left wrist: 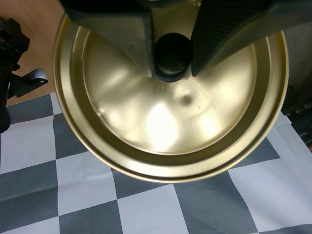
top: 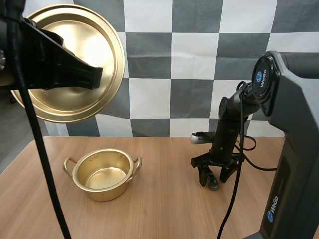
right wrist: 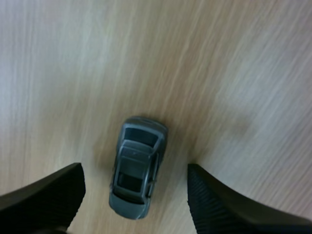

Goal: Open the pot, put the car inside, and close it

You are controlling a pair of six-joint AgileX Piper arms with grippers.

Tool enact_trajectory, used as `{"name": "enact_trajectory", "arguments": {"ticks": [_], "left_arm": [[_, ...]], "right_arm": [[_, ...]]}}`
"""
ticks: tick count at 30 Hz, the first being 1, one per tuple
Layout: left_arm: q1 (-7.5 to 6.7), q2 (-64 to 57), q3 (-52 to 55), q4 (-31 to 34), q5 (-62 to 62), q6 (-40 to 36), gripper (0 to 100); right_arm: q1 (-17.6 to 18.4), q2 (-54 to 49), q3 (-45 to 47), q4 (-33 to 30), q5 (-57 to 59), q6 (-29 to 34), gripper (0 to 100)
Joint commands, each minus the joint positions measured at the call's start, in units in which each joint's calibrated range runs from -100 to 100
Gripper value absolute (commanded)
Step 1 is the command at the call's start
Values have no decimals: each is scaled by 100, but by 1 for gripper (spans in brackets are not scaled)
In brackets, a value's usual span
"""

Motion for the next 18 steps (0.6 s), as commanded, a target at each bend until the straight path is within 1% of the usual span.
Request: {"name": "enact_trajectory", "arguments": {"ticks": [1, 4, 9, 10, 11, 13, 14, 18], "left_arm": [[5, 1, -3, 3, 2, 5, 0], [5, 1, -3, 3, 2, 5, 0], [5, 1, -3, 3, 2, 5, 0], [5, 1, -3, 3, 2, 5, 0], [5, 1, -3, 3, 2, 5, 0], [5, 1, -3, 3, 2, 5, 0], [5, 1, -3, 3, 2, 5, 0], [5, 1, -3, 3, 2, 5, 0]], "right_arm": [[1, 104, 56, 18, -192, -13, 100], [1, 116, 56, 18, -192, -46, 100], [1, 116, 56, 328, -192, -303, 100], [1, 116, 56, 418, -192, -376, 97], [1, 116, 56, 494, -192, -398, 74], [1, 116, 56, 549, -192, -398, 14], [1, 116, 56, 567, -192, -398, 0], [1, 116, 56, 581, -164, -418, 0]]}}
